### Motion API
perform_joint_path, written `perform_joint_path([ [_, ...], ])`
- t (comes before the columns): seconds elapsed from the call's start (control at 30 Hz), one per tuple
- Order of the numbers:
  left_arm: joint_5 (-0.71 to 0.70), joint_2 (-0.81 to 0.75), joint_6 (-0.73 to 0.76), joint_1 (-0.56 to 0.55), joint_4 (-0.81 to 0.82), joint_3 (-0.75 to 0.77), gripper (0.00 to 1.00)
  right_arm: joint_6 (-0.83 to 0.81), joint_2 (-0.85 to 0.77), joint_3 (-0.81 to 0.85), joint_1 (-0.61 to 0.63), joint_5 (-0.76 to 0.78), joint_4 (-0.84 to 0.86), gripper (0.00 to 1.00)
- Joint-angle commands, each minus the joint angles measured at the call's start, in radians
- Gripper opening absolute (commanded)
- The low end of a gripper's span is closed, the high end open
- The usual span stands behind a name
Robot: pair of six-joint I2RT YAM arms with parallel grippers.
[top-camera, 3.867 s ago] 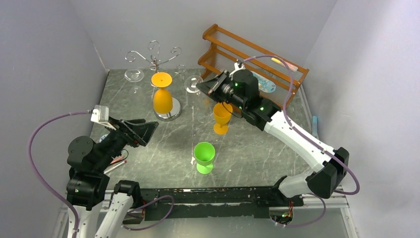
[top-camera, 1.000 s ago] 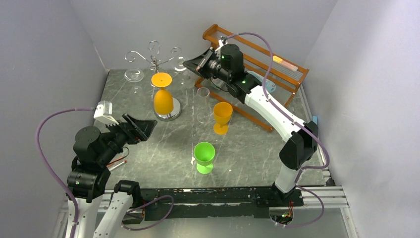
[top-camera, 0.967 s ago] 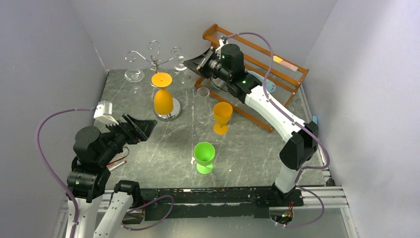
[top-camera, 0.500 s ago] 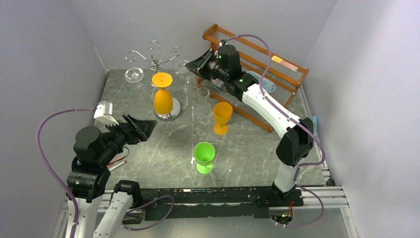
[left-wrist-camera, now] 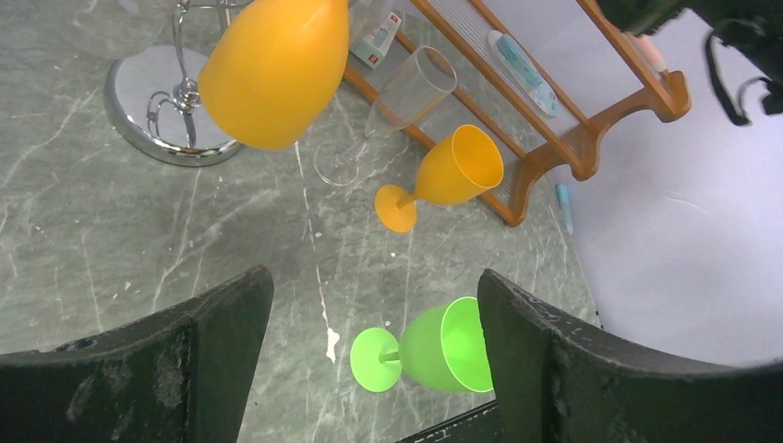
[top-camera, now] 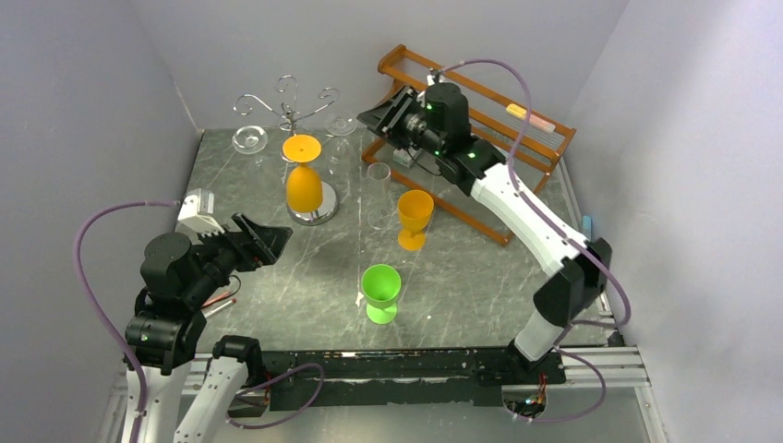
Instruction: Place the wine glass upside down on the wine glass rack
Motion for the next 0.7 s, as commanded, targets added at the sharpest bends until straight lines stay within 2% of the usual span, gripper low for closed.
perform_joint_path([
  [0.0, -0.017, 0.002, 0.030, -0.004, -0.035, 0.039, 0.86, -0.070, -0.141, -0.083, -0.007, 0.073, -0.041, 0.45],
  [0.17, -0.011, 0.015, 0.047, -0.004, -0.057, 0.063, 0.93, -0.192, -0.262, -0.196, -0.005, 0.195, -0.153, 0.48],
  [0.33, -0.013, 0.011, 0.060, -0.004, -0.070, 0.073, 0.94, -0.335, -0.322, -0.333, -0.002, 0.302, -0.296, 0.49],
  [0.47, 0.002, 0.014, 0.053, -0.004, -0.068, 0.064, 0.93, -0.434, -0.296, -0.372, 0.054, 0.349, -0.354, 0.52],
  [0.67, 0.031, 0.006, 0.033, -0.004, -0.049, 0.037, 0.92, -0.486, -0.176, -0.328, 0.155, 0.495, -0.405, 0.56],
])
